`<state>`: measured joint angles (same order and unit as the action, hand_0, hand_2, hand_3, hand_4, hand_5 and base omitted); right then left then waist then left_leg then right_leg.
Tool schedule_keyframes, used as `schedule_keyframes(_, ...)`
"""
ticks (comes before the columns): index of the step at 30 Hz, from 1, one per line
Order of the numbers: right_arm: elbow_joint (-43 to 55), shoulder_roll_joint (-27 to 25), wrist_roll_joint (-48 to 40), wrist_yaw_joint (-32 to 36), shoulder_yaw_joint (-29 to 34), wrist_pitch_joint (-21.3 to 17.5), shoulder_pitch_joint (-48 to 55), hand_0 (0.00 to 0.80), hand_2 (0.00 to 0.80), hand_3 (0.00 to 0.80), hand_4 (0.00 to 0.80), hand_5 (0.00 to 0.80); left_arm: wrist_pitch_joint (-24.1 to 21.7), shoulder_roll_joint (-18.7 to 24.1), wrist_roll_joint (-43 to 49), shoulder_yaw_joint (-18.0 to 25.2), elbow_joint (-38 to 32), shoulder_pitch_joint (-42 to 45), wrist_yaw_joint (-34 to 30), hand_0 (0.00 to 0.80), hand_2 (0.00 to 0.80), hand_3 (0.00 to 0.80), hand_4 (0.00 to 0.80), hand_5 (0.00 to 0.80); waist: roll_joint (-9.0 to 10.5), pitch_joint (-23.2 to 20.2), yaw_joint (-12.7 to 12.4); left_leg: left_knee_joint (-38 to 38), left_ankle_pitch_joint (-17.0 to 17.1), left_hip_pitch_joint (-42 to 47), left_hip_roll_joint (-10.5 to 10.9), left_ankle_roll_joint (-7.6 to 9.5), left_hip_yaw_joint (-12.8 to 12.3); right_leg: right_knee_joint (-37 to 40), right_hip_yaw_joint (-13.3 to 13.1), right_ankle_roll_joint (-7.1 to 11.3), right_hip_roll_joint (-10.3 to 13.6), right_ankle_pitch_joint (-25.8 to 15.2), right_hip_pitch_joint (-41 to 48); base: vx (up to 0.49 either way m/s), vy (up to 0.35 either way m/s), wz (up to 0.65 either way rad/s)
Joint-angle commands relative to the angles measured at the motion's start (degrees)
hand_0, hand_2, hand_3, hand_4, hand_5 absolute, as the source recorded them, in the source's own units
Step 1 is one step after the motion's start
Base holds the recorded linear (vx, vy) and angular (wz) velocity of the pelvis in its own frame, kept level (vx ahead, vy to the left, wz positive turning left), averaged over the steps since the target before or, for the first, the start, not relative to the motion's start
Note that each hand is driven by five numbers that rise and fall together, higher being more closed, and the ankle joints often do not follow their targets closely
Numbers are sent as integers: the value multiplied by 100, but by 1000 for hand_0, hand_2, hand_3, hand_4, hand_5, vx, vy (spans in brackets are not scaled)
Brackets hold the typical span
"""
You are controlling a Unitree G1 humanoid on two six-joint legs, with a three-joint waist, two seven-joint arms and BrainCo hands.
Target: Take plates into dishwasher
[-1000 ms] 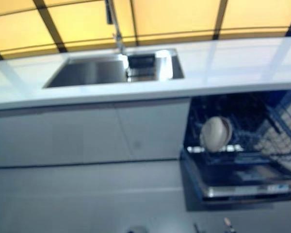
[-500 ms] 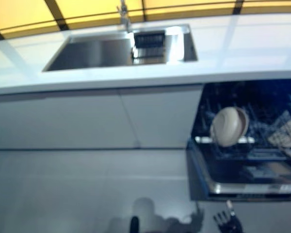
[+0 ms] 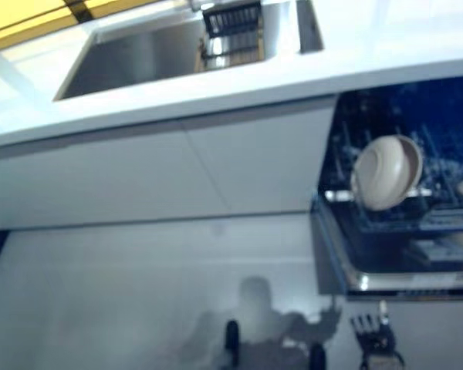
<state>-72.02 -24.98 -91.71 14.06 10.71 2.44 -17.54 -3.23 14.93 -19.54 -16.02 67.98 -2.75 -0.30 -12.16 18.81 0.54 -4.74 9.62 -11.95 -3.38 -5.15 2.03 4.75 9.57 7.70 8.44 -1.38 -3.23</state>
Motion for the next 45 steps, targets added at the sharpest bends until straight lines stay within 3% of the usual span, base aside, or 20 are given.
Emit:
schedule_keyframes(1,334,-215,-585,452,199,-243,-419,0,0,0,0,0,-97,33,-231,-238,205,-390,-109,0,0,0,0,0,83,139,-152,-26,-81,-133,502,254,-46,-845,-75,-382,-28,-8,-905,-41,99,-7)
schedule_keyframes(7,792,-439,-1407,1249,175,-444,-1150,0,0,0,0,0,-97,-89,-476,-440,53,-372,-169,0,0,0,0,0,-220,227,-133,-26,-70,-284,581,252,-164,-947,-176,-358,76,-36,-1252,-47,120,-8)
schedule_keyframes(14,1316,-505,-1479,1582,-3,-459,-1872,0,0,0,0,0,-60,-155,-514,-619,-60,-350,-184,0,0,0,0,0,-345,158,-160,-26,-130,-251,647,271,-270,-981,-207,-303,191,-78,-1343,-28,87,-9)
schedule_keyframes(19,1751,-529,-1415,1586,-234,-559,-2275,0,0,0,0,0,92,-141,-581,-760,-174,-403,-129,0,0,0,0,0,-303,69,-206,-26,-177,-186,662,289,-283,-906,-169,-255,239,-142,-1295,-16,10,-6)
schedule_keyframes(25,2471,-398,-1247,1546,-489,-785,-2563,0,0,0,0,0,267,-36,-551,-736,-175,-441,-71,0,0,0,0,0,-113,-105,-273,-19,-258,51,589,311,-261,-914,-139,-235,218,-132,-1093,20,-25,-6)
schedule_keyframes(29,2690,-494,-1142,1448,-414,-722,-2584,0,0,0,0,0,313,-10,-501,-739,-177,-416,-1,0,0,0,0,0,-11,-231,-311,9,-281,200,542,303,-272,-897,-62,-228,230,-113,-883,94,-38,0)
schedule_keyframes(34,2839,-804,-1064,1302,-261,-732,-2698,0,0,0,0,0,302,33,-462,-776,-110,-374,13,0,0,0,0,0,50,-333,-351,-2,-306,292,489,279,-256,-852,38,-214,221,-99,-715,64,-47,3)
schedule_keyframes(45,2751,-976,-828,950,-231,-696,-2752,0,0,0,0,0,167,127,-335,-742,40,-302,5,0,0,0,0,0,285,-449,-430,-26,-317,321,433,266,-133,-698,168,-200,169,-163,-547,24,-47,6)
